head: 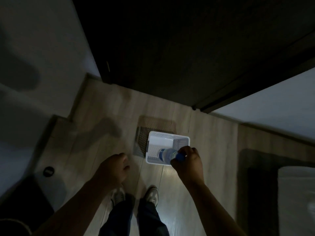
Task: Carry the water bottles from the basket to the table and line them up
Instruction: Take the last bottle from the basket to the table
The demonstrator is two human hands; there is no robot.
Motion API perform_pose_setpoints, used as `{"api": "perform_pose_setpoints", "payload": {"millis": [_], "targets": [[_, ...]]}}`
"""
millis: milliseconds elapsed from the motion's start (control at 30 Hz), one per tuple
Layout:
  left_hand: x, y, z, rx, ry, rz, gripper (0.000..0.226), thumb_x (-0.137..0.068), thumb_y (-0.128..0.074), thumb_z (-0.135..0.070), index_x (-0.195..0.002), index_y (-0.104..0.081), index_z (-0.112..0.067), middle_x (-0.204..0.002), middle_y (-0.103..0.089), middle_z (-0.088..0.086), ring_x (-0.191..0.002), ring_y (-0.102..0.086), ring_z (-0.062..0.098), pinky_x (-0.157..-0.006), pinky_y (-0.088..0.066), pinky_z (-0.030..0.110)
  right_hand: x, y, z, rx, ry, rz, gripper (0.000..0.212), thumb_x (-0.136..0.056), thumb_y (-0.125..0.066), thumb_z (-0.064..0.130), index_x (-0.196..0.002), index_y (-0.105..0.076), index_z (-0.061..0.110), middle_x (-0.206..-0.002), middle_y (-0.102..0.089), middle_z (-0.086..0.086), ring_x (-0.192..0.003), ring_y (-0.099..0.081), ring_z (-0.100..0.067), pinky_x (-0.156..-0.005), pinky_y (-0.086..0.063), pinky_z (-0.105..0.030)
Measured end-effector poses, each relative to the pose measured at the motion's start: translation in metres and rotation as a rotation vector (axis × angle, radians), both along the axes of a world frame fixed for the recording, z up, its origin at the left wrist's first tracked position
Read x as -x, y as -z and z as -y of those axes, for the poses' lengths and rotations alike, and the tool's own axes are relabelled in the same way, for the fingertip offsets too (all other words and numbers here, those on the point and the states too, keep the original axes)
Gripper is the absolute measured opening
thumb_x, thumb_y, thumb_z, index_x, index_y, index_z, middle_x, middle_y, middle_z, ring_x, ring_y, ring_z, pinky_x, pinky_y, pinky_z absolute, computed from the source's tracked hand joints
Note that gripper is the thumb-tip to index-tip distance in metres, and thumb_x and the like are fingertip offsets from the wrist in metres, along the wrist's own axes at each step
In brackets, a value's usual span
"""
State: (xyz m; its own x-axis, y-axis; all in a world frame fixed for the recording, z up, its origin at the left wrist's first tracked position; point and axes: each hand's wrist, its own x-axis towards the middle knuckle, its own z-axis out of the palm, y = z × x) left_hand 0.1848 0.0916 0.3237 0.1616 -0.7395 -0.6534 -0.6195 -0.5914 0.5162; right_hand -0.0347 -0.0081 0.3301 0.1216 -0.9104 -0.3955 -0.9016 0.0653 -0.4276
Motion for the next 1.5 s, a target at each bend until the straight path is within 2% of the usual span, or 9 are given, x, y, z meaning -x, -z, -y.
{"api": "perform_pose_setpoints", "payload": {"millis": [100,333,567,700,800,933,1067,1233,1500], "targets": [[0.001,-0.050,-0.007,-0.021,-0.032,-0.032,0.025,-0.094,-0.053,-0.027,-0.112,-0.055,-0.011,-0.119,-0.061,0.005,-0.110,-0.058,0.018,-0.091,-0.046,0.029,-0.003,-0.062,-0.006,0.049,-0.025,0.090,0.037,-0.072,-0.078,0.019,-0.104,-0.060,0.018,-0.106,-0.053,0.004,-0.087,-0.055,-0.008,-0.073,-0.052,-0.019],[-0.001,-0.151,-0.039,0.184,-0.282,-0.125,0.004,-0.088,-0.061,-0.022,-0.092,-0.061,-0.024,-0.097,-0.067,-0.005,-0.088,-0.062,0.006,-0.083,-0.050,0.030,-0.012,-0.193,-0.025,0.241,-0.106,0.248,0.036,-0.074,-0.075,0.021,-0.101,-0.054,0.033,-0.101,-0.053,0.013,-0.085,-0.058,-0.003,-0.069,-0.049,-0.012],[-0.024,-0.236,-0.043,0.392,-0.294,-0.044,0.011,-0.084,-0.065,-0.022,-0.087,-0.061,-0.031,-0.093,-0.068,-0.006,-0.088,-0.064,0.010,-0.084,-0.053,0.033,-0.028,-0.316,-0.029,0.413,-0.143,0.412,0.037,-0.078,-0.071,0.026,-0.101,-0.047,0.042,-0.101,-0.052,0.016,-0.084,-0.055,0.003,-0.062,-0.044,-0.010],[-0.029,-0.280,-0.035,0.491,-0.358,-0.018,0.022,-0.086,-0.063,-0.025,-0.105,-0.066,-0.015,-0.108,-0.067,0.004,-0.101,-0.063,0.017,-0.094,-0.048,0.033,-0.041,-0.368,-0.021,0.431,-0.172,0.593,0.039,-0.077,-0.069,0.025,-0.095,-0.048,0.051,-0.103,-0.056,0.014,-0.088,-0.062,-0.005,-0.068,-0.055,-0.023],[-0.034,-0.320,-0.025,0.596,-0.369,0.010,0.044,-0.076,-0.058,-0.045,-0.108,-0.066,-0.016,-0.108,-0.067,0.000,-0.100,-0.063,0.013,-0.096,-0.048,0.033,-0.051,-0.399,-0.007,0.469,-0.237,0.667,0.037,-0.075,-0.069,0.026,-0.099,-0.051,0.047,-0.105,-0.057,0.015,-0.095,-0.058,0.008,-0.067,-0.051,-0.016],[-0.037,-0.367,-0.014,0.730,-0.450,0.079,0.016,-0.088,-0.063,-0.019,-0.104,-0.065,-0.017,-0.102,-0.067,-0.006,-0.094,-0.062,0.003,-0.083,-0.045,0.009,-0.065,-0.440,0.009,0.489,-0.351,0.799,0.035,-0.073,-0.071,0.024,-0.101,-0.056,0.040,-0.103,-0.059,0.015,-0.097,-0.055,0.014,-0.066,-0.049,-0.005],[-0.026,-0.401,-0.018,0.831,-0.569,0.154,0.013,-0.088,-0.063,-0.013,-0.097,-0.066,-0.022,-0.091,-0.069,-0.015,-0.095,-0.060,-0.005,-0.078,-0.044,0.002,-0.076,-0.475,0.019,0.517,-0.445,0.976,0.033,-0.071,-0.071,0.025,-0.098,-0.058,0.039,-0.097,-0.062,0.015,-0.092,-0.060,0.008,-0.070,-0.048,-0.003],[-0.014,-0.417,-0.039,0.808,-0.671,0.367,0.011,-0.086,-0.065,-0.028,-0.097,-0.066,-0.028,-0.091,-0.068,-0.013,-0.086,-0.064,0.000,-0.081,-0.052,0.023,-0.092,-0.498,0.025,0.461,-0.569,1.100,0.036,-0.064,-0.070,0.032,-0.099,-0.063,0.036,-0.090,-0.065,0.017,-0.085,-0.064,0.004,-0.068,-0.052,-0.009],[0.010,-0.442,-0.105,0.760,-0.913,0.509,0.013,-0.087,-0.064,-0.026,-0.100,-0.064,-0.028,-0.099,-0.067,-0.016,-0.092,-0.064,-0.001,-0.084,-0.054,0.024,-0.121,-0.506,-0.003,0.335,-0.820,1.215,0.033,-0.065,-0.076,0.025,-0.098,-0.070,0.027,-0.081,-0.068,0.009,-0.071,-0.065,-0.010,-0.064,-0.053,-0.014]]}}
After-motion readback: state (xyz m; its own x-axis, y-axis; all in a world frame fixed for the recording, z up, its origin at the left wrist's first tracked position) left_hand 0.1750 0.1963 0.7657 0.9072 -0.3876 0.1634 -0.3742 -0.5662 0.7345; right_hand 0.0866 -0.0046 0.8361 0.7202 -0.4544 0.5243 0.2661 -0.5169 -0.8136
